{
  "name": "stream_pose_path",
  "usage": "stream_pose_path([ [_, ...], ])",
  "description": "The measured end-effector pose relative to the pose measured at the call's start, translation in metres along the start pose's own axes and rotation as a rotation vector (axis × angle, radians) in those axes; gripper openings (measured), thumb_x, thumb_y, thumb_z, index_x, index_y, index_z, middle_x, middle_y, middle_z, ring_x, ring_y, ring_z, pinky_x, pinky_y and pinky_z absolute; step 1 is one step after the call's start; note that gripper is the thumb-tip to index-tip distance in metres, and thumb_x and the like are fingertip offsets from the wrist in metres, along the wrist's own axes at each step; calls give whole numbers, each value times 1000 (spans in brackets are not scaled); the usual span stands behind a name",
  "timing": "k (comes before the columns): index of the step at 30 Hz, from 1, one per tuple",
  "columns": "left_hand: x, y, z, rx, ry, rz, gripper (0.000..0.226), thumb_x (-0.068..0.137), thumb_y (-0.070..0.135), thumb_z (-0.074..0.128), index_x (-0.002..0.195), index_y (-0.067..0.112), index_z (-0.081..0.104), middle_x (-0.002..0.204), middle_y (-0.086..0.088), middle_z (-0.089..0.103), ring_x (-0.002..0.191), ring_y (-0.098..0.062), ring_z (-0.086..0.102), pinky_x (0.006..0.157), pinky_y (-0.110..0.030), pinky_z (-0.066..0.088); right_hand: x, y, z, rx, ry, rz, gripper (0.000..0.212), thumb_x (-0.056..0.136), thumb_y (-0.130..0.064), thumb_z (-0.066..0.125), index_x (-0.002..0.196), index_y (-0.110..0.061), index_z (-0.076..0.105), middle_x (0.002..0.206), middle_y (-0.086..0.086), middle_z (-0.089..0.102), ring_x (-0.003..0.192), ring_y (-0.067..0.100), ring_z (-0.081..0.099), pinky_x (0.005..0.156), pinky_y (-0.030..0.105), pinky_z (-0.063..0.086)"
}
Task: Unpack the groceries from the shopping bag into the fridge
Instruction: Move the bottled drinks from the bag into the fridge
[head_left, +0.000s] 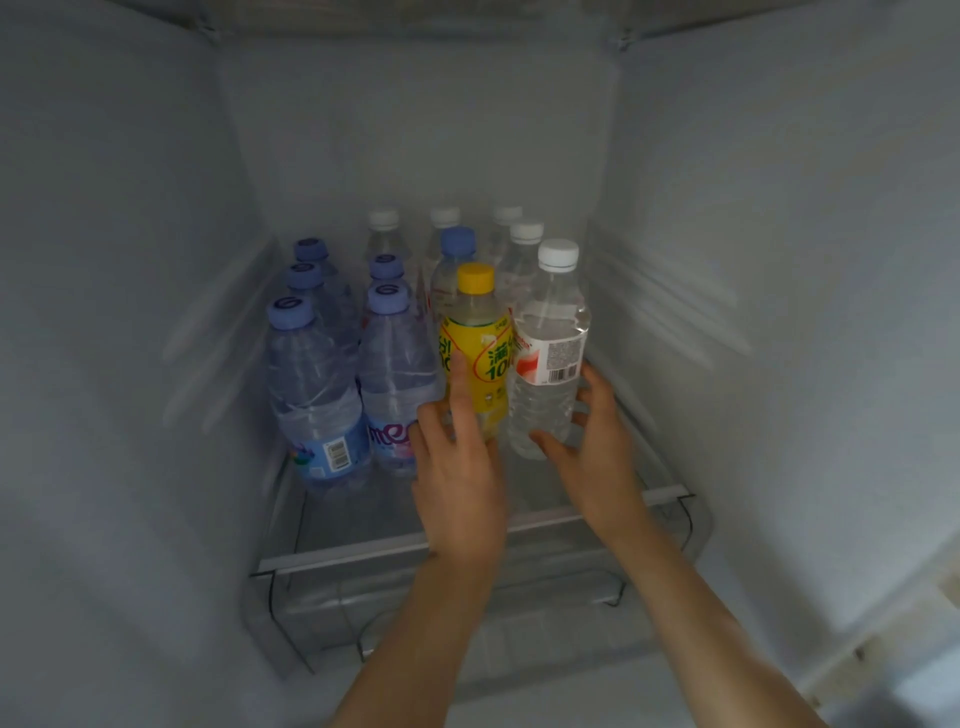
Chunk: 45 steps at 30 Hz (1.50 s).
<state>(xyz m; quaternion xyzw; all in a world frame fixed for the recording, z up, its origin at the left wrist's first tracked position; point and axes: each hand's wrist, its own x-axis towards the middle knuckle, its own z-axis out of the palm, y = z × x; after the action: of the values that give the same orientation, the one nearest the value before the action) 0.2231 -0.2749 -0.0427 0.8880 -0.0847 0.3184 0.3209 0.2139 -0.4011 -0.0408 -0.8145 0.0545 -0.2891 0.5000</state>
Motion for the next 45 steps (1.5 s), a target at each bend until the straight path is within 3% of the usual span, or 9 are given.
stream_pose_path([
  [5, -4, -6, -14, -143, -85, 57, 102, 76, 1, 74, 153, 25, 13, 123, -11, 47, 111, -31, 53, 77, -41, 55, -14, -10, -3, 34, 1, 27, 58, 82, -6, 69, 134, -16, 45, 124, -12, 54, 112, 4, 54, 96, 42, 50],
  [10, -17, -19, -34, -300, -145, 107, 74, 82, 2, 66, 148, 14, 32, 140, -12, 48, 125, -31, 50, 96, -41, 49, -57, -28, -11, -23, 42, 36, 46, 88, -8, 63, 131, -14, 49, 118, -14, 51, 111, 4, 50, 101, 42, 46],
  [14, -39, -29, -55, -400, -213, 194, 57, 84, 3, 62, 138, 12, 49, 123, -7, 63, 110, -24, 60, 93, -30, 46, -104, -36, -21, -128, 80, 74, 45, 90, -14, 60, 133, -14, 47, 129, -1, 56, 121, 13, 52, 103, 42, 44],
  [18, -81, -37, -77, -562, -326, 244, 39, 87, 9, 59, 125, 15, 58, 105, 1, 68, 95, -16, 64, 87, -29, 49, -166, -40, -25, -229, 212, 9, 40, 85, -18, 61, 123, -8, 54, 116, 6, 61, 106, 22, 62, 89, 46, 52],
  [21, -124, -39, -89, -629, -487, 261, 30, 92, 13, 58, 121, 18, 61, 103, 4, 68, 95, -9, 64, 86, -22, 49, -219, -40, -30, -299, 262, 36, 39, 88, -16, 64, 124, -6, 53, 116, 6, 61, 106, 17, 61, 89, 40, 52],
  [27, -202, -39, -101, -610, -787, 363, 26, 90, 12, 60, 114, 20, 64, 97, 7, 71, 90, -5, 64, 85, -14, 49, -335, -42, -50, -432, 330, 238, 39, 91, -20, 60, 127, -11, 50, 121, 0, 59, 109, 12, 58, 92, 38, 51],
  [33, -284, -41, -118, -527, -1100, 512, 21, 93, 21, 58, 112, 22, 65, 99, 7, 73, 91, -7, 67, 88, -24, 53, -454, -50, -73, -460, 414, 536, 37, 93, -21, 57, 129, -15, 49, 120, -5, 59, 112, 9, 56, 98, 35, 48],
  [36, -323, -36, -128, -486, -1248, 586, 21, 95, 25, 54, 114, 26, 63, 100, 10, 69, 92, -3, 61, 86, -19, 48, -512, -55, -84, -444, 473, 667, 38, 93, -21, 57, 129, -17, 49, 119, -6, 60, 112, 6, 57, 98, 34, 47],
  [45, -482, 28, -174, -467, -1476, 844, 20, 93, 26, 56, 111, 30, 64, 93, 10, 64, 82, -3, 57, 77, -19, 49, -680, -73, -140, -442, 628, 925, 36, 91, -17, 60, 126, -16, 53, 111, -8, 62, 105, 3, 58, 95, 29, 49],
])
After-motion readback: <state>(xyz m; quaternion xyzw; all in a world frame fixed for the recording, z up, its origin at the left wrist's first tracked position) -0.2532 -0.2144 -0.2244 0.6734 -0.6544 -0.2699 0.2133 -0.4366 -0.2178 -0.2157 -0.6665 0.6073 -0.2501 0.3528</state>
